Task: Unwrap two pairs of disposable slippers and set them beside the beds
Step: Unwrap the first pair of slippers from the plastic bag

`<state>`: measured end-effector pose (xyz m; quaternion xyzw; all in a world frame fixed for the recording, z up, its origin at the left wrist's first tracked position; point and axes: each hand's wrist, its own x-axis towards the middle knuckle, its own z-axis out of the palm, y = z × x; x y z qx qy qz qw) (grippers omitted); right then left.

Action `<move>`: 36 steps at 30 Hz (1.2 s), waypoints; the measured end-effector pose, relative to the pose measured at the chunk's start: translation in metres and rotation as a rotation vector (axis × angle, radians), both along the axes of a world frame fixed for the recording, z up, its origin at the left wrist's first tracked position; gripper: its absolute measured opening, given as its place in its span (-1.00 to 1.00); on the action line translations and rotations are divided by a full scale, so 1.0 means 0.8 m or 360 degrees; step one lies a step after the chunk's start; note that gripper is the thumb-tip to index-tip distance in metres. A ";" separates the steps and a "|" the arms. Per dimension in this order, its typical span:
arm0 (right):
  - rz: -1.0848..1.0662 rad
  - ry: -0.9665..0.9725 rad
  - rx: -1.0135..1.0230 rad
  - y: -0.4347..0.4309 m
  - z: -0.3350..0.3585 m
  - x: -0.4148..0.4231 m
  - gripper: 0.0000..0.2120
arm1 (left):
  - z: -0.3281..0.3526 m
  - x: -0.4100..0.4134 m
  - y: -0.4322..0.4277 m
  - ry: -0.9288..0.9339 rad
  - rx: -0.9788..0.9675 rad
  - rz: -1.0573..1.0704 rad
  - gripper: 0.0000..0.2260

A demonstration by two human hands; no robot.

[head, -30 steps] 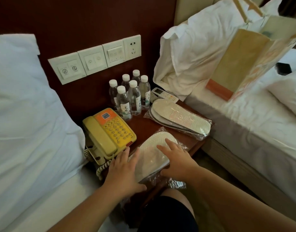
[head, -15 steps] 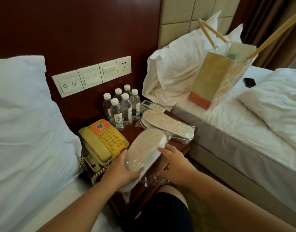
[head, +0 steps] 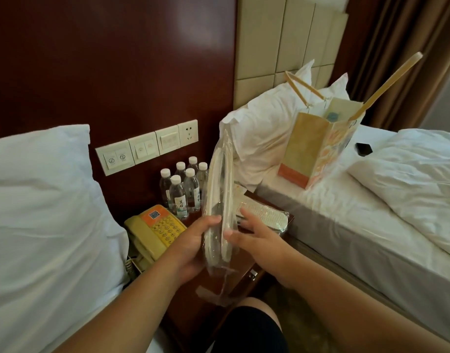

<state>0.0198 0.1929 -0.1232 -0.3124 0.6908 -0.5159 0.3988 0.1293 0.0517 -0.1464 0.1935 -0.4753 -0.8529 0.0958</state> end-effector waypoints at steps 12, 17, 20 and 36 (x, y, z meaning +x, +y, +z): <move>-0.0099 -0.0105 -0.0314 0.036 0.043 0.010 -0.53 | 0.052 0.001 0.019 0.0194 0.0053 0.0039 -0.62; -0.0382 0.0213 -0.0401 0.043 0.060 0.009 -0.94 | 0.070 0.007 0.023 0.0266 0.0102 0.0119 -0.65; -0.0480 0.0217 -0.0389 0.047 0.067 0.008 -0.90 | 0.082 0.006 0.027 0.0279 0.0083 0.0142 -0.64; -0.0548 0.1248 -0.0560 0.052 0.070 0.043 -0.62 | 0.121 0.000 0.038 0.0507 0.0314 -0.0035 -0.55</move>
